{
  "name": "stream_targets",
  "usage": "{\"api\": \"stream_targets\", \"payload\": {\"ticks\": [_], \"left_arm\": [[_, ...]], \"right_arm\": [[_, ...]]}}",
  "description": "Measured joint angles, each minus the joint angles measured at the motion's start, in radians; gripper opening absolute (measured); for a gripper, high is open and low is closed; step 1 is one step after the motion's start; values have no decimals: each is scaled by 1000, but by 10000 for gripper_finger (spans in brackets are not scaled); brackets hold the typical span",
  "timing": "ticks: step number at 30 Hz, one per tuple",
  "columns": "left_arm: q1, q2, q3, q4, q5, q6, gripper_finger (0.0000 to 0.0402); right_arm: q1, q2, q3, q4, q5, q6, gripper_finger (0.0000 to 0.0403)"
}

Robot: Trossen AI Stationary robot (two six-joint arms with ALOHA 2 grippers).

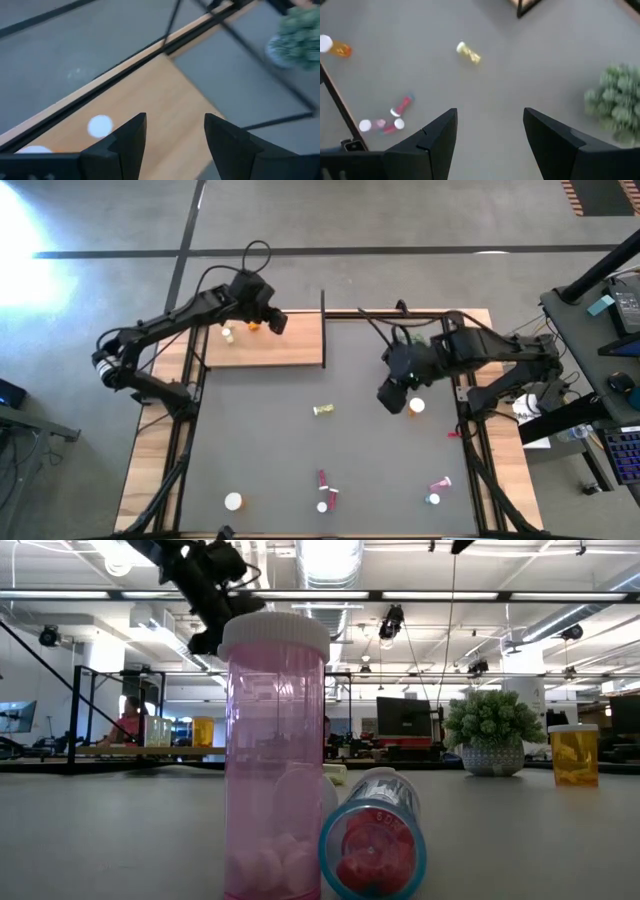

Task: Pick and place medicine bottles onto shelf by color
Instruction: Put the bottom right blue pill bottle on the shelf

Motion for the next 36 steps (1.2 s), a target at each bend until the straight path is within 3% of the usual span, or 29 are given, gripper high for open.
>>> {"api": "stream_targets", "payload": {"ticks": [13, 18, 21, 26, 33, 36], "left_arm": [[-179, -115, -1, 266, 62, -43, 183], [-226, -137, -1, 348, 96, -52, 183], [-247, -145, -1, 368, 100, -52, 183], [-259, -159, -1, 371, 105, -52, 183], [-260, -167, -1, 368, 116, -43, 183], [-259, -167, -2, 369, 137, -42, 183]], "right_arm": [[286, 3, -23, -37, 87, 465, 219], [399, 3, -111, -36, 75, 736, 219], [464, 3, -169, -16, 10, 927, 219], [555, 3, -268, 153, -29, 1188, 219], [617, 23, -418, 355, -34, 1425, 219], [647, 47, -449, 425, -101, 1500, 219]]}}
